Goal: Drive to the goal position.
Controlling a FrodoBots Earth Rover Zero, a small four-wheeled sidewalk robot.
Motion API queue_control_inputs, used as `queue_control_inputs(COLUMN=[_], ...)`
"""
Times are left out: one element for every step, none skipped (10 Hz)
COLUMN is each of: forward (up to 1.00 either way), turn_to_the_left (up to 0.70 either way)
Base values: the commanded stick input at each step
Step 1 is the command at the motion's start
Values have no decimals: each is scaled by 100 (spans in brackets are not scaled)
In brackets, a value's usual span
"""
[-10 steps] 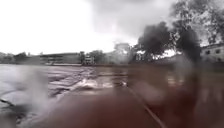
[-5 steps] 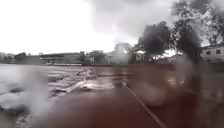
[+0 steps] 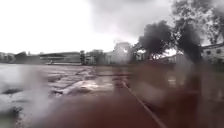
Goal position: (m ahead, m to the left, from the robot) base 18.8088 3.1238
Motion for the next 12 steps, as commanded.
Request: queue_control_inputs(forward=[45, 45, 45, 45, 45, 45, 45, 45, 45, 45, 45, 45], turn_to_the_left=[0, 0, 0, 0, 0, 0, 0, 0, 0, 0, 0, 0])
